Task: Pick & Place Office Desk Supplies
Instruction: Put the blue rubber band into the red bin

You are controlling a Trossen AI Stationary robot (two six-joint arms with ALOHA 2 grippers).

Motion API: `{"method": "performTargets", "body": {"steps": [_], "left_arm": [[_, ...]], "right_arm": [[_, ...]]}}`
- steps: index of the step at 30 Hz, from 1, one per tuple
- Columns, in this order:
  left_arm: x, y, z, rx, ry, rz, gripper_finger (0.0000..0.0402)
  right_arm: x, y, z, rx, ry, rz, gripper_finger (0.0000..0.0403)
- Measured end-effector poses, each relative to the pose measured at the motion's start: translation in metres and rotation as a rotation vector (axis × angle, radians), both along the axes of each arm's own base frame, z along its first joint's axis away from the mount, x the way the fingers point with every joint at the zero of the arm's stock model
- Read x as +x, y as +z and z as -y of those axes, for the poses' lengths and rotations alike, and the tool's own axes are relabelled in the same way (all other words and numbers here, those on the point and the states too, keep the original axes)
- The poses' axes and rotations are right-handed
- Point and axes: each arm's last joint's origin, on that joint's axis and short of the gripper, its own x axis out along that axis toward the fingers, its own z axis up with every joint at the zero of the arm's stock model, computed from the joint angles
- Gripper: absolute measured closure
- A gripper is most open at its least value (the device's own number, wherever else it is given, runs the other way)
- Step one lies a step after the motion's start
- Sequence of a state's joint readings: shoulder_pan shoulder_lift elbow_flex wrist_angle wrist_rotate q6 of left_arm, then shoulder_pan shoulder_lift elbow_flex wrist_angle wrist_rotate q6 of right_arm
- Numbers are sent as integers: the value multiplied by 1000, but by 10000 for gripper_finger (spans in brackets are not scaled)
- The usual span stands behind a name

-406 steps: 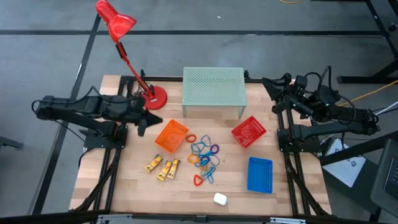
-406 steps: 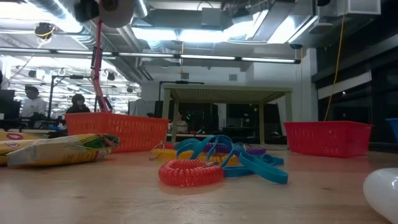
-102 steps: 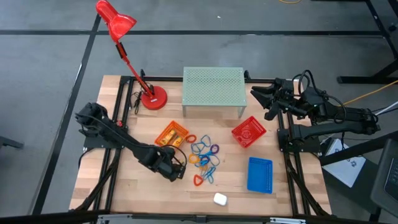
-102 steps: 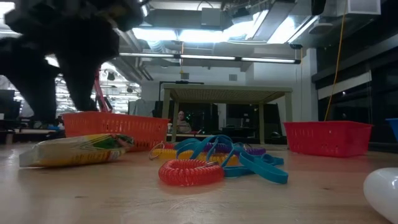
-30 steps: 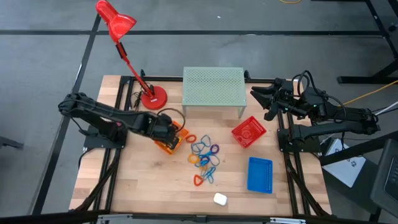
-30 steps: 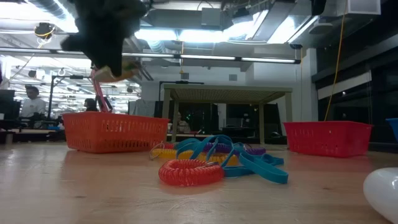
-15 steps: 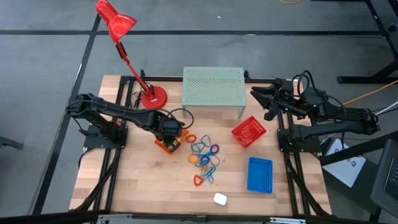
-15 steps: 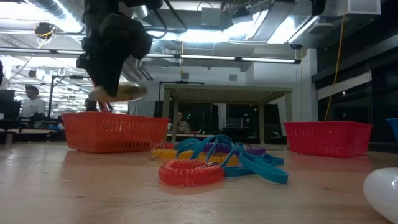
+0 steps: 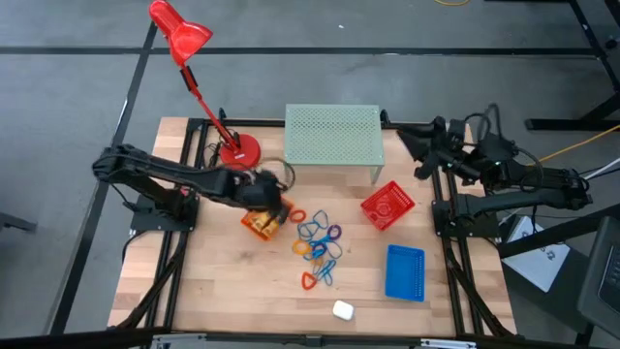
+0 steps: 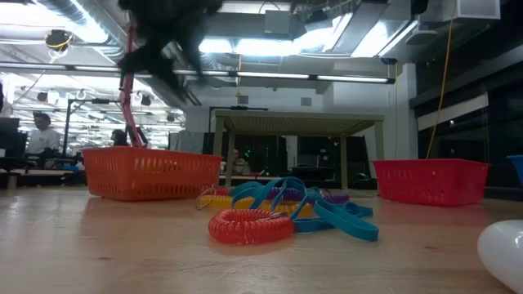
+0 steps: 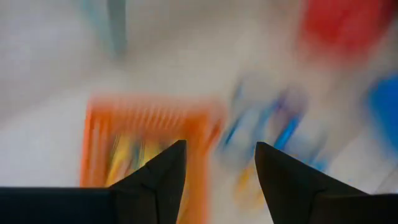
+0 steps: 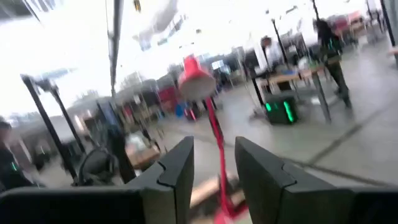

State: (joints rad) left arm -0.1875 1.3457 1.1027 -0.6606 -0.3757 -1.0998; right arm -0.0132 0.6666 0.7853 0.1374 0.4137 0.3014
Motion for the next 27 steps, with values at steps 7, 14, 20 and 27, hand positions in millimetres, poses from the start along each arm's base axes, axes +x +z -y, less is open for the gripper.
{"method": "performTargets", "body": {"steps": [7,14,20,27], "left_arm": [[-25,79,10,307,169,540,216],[-51,116,34,339,-197,752,217],[-61,104,42,271,-437,632,217],[-74,94,57,299,-561,524,217]], "right_arm": [[14,-4,-5,44,209,5,284],[71,-22,-9,183,361,-217,284],[127,-24,-27,252,279,-571,284],[166,-67,-72,459,141,-925,284]]}}
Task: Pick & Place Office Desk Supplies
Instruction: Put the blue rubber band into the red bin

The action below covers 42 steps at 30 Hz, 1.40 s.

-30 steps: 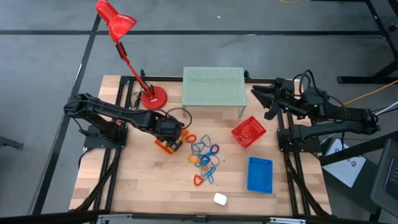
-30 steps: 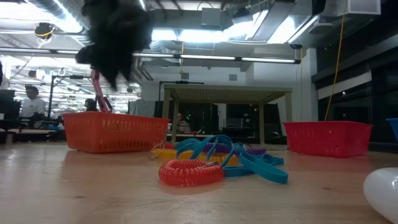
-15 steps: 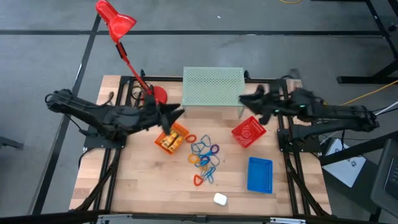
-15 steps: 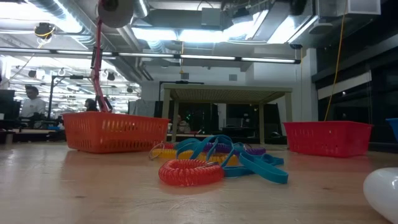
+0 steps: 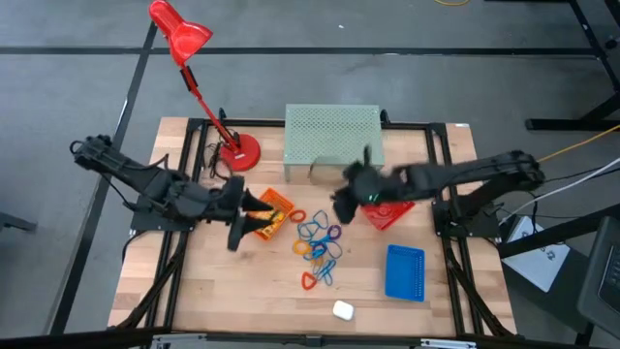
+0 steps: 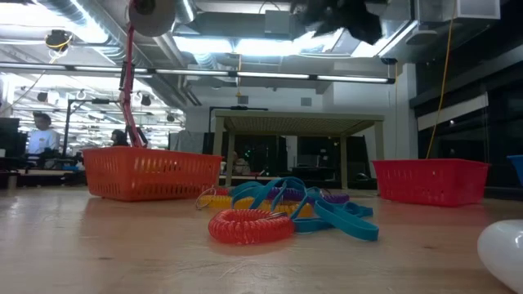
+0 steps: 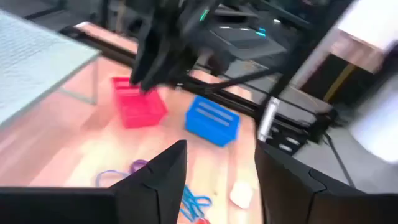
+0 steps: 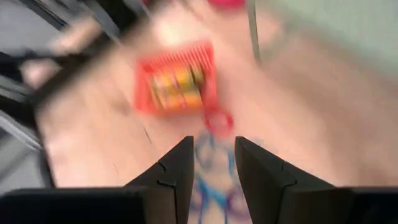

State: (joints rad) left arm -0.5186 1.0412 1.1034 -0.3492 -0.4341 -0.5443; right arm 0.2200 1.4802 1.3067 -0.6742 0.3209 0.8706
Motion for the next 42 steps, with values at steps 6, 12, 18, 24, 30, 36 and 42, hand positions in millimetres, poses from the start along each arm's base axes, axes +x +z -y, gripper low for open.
{"method": "performTargets", "body": {"steps": [6,12,18,24,30,36,42], "left_arm": [[-8,-12,15,27,-72,39,217],[-16,-88,10,-227,-144,210,217],[-44,-164,-4,-464,-29,330,219],[-47,-169,-5,-436,-13,330,238],[-47,-170,-6,-431,26,334,252],[-47,-171,-6,-465,33,315,254],[-47,-172,-6,-466,34,309,254]], "right_arm": [[1,-47,-45,80,-103,-199,285],[-4,-53,-65,168,-162,-203,285],[-5,-51,-69,211,-166,-196,285],[4,-86,-61,260,-169,-444,284],[28,-128,-61,295,-141,-517,272],[44,-141,-61,339,-150,-449,268],[38,-145,-59,318,-189,-517,268]]}}
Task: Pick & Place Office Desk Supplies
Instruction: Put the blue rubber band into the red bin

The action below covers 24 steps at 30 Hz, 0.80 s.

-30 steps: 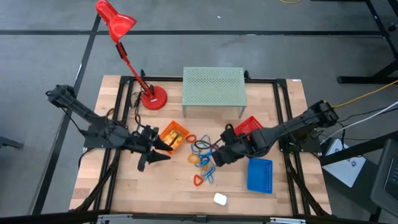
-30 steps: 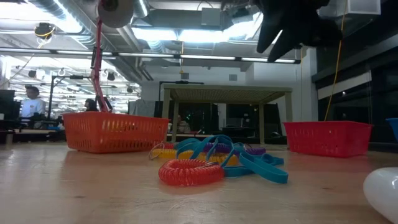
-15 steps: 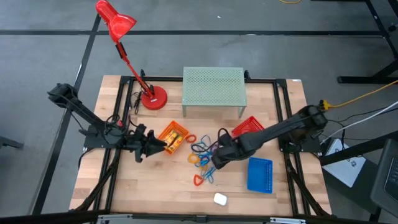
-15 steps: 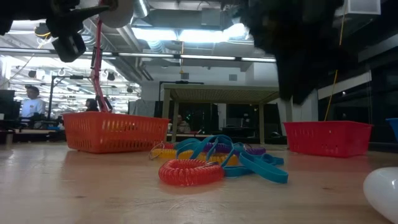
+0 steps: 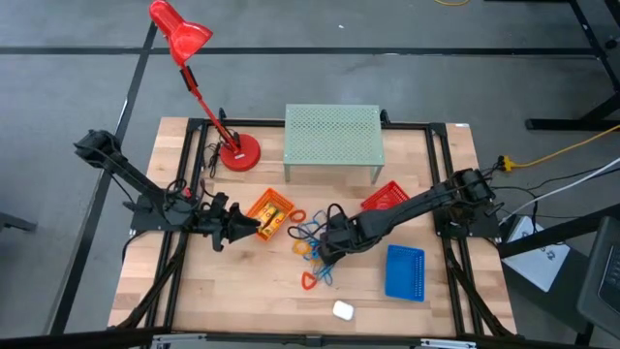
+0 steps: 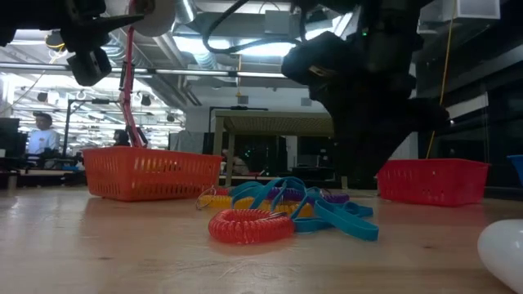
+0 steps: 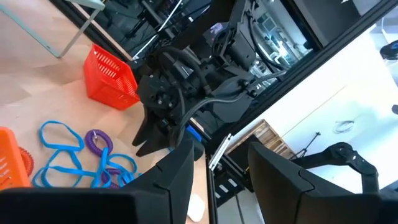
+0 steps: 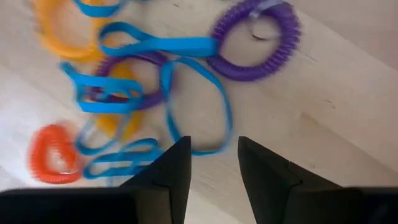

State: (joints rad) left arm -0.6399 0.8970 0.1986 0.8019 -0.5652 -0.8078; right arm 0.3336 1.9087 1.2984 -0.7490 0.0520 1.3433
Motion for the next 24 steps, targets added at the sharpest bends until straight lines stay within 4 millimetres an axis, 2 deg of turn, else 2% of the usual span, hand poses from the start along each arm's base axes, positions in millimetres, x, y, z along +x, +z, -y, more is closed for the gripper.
{"method": "performTargets", "body": {"steps": [10,17,24], "left_arm": [[0,-2,0,4,-1,-17,254],[0,-2,0,-4,-8,-17,254],[0,-2,0,-7,-9,-18,254]], "right_arm": [[-2,-4,5,-22,-24,-21,268],[7,-24,11,4,-30,-54,268],[8,-26,11,19,-34,-60,268]]}}
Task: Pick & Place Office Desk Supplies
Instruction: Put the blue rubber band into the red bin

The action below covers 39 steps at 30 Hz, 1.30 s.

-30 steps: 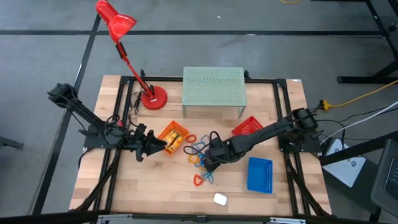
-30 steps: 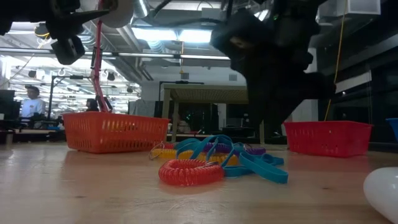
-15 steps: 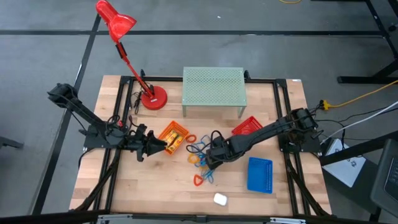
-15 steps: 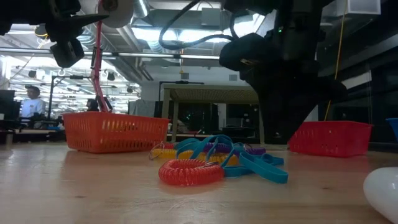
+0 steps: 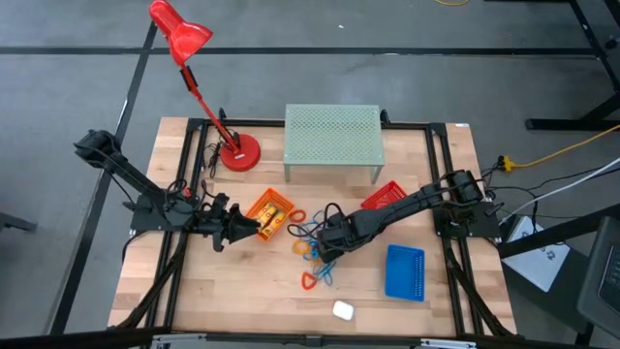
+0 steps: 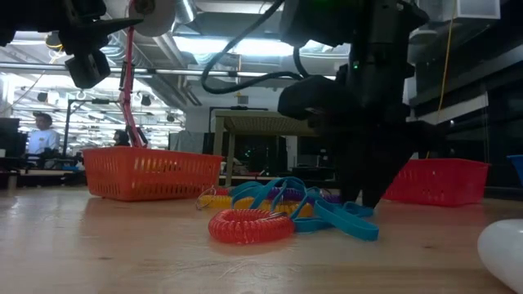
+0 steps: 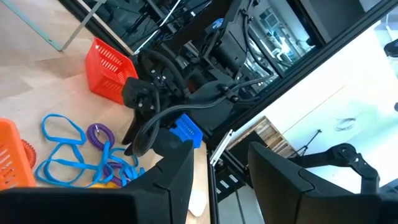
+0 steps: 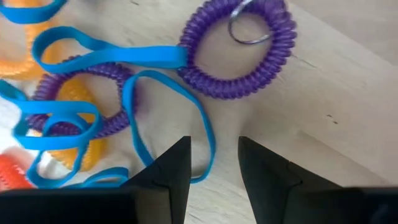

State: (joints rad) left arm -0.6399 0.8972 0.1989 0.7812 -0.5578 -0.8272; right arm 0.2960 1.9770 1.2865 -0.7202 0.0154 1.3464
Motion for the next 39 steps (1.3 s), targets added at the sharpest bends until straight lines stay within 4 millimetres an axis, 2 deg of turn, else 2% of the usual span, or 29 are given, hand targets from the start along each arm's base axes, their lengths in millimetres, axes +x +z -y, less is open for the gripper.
{"method": "performTargets", "body": {"steps": [4,9,22,30,34,39], "left_arm": [[0,-1,0,5,-1,-6,254],[0,-1,0,5,-1,-6,254],[0,0,0,2,-8,0,254],[0,0,0,2,-8,0,254],[0,0,0,5,-6,1,254],[0,0,0,10,-1,2,254]], "right_arm": [[-1,-1,0,-3,0,-14,270],[-1,-5,0,4,14,-41,292],[1,-8,8,39,49,-62,394],[3,-6,9,56,78,-63,400],[10,10,7,30,76,-3,401],[17,66,7,-9,60,173,402]]}}
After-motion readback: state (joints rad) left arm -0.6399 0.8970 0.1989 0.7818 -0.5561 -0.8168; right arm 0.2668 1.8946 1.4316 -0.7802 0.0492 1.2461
